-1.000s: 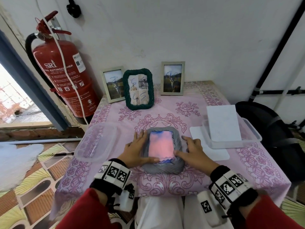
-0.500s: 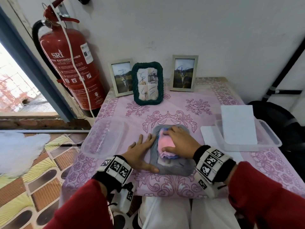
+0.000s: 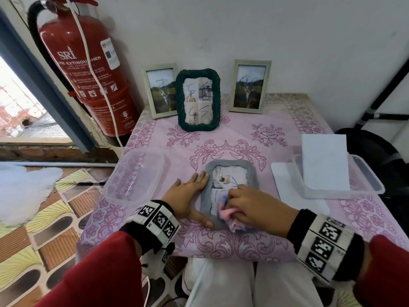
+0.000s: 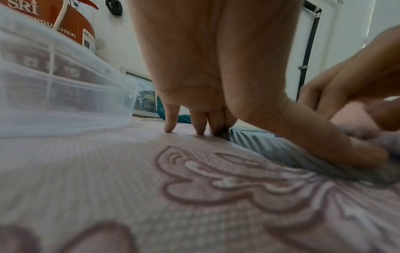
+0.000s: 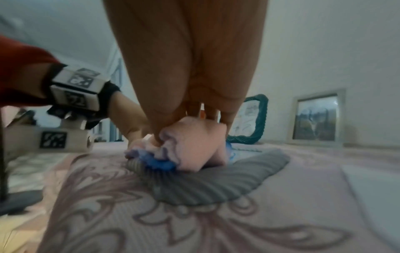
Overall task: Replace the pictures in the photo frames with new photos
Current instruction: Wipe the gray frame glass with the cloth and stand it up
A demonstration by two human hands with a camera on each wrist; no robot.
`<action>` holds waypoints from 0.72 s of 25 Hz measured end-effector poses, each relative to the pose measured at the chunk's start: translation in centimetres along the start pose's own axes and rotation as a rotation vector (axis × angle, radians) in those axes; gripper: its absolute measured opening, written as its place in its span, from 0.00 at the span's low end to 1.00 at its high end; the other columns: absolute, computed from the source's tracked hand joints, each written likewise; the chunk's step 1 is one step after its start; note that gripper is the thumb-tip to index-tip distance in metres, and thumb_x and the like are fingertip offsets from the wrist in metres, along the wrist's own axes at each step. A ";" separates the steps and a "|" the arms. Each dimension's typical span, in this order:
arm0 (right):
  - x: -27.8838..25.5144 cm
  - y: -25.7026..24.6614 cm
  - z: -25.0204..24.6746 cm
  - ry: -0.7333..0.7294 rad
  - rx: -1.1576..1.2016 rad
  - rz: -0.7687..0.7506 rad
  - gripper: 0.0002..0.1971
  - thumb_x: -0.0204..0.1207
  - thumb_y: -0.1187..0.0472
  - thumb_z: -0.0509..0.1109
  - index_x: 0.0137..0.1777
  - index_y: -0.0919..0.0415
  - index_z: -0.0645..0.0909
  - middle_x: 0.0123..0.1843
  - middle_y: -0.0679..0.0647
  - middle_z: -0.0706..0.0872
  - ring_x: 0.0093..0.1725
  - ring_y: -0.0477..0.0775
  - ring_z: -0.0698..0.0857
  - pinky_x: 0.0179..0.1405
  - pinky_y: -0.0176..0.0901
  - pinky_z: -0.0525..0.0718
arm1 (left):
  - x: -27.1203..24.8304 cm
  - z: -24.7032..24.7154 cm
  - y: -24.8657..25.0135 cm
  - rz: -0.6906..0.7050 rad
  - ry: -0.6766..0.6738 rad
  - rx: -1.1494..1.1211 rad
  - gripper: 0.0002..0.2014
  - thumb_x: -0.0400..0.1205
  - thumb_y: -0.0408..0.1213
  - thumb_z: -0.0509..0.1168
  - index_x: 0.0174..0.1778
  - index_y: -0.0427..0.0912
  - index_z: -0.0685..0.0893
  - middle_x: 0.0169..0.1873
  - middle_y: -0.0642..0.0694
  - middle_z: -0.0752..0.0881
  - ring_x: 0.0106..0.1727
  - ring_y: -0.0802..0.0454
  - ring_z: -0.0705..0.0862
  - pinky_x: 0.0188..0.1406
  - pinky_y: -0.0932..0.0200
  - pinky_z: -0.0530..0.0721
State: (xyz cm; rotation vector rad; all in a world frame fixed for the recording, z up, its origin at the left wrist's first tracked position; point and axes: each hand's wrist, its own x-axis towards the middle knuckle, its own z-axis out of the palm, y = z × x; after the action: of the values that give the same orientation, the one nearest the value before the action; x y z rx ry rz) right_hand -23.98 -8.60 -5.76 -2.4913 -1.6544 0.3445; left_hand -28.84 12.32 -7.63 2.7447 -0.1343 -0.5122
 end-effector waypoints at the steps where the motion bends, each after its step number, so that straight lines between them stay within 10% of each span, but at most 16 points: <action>1: -0.4 0.5 -0.3 -0.020 -0.039 0.013 0.11 0.81 0.58 0.58 0.54 0.58 0.82 0.57 0.51 0.78 0.57 0.51 0.74 0.58 0.40 0.69 | 0.0 0.0 0.0 0.001 -0.004 0.004 0.64 0.61 0.60 0.77 0.83 0.46 0.41 0.83 0.48 0.41 0.84 0.53 0.43 0.81 0.41 0.43; 11: 5.3 4.4 -2.1 0.065 0.112 0.211 0.09 0.76 0.68 0.63 0.51 0.70 0.84 0.53 0.63 0.82 0.54 0.60 0.79 0.54 0.48 0.75 | 0.2 -0.1 0.3 0.005 -0.014 -0.006 0.65 0.60 0.58 0.79 0.83 0.45 0.41 0.83 0.45 0.43 0.84 0.48 0.44 0.81 0.36 0.45; 18: 3.2 0.6 -0.2 -0.015 0.102 -0.013 0.11 0.78 0.66 0.63 0.55 0.66 0.83 0.57 0.58 0.82 0.58 0.55 0.78 0.57 0.38 0.63 | 0.0 -0.2 0.8 -0.047 -0.022 0.061 0.65 0.59 0.60 0.78 0.83 0.47 0.42 0.84 0.48 0.43 0.84 0.52 0.46 0.79 0.35 0.54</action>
State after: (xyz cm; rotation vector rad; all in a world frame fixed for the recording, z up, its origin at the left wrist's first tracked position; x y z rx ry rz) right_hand -22.14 -5.88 -6.05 -2.4093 -1.6145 0.4354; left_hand -28.80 11.66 -7.15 2.8086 -0.0925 -0.5596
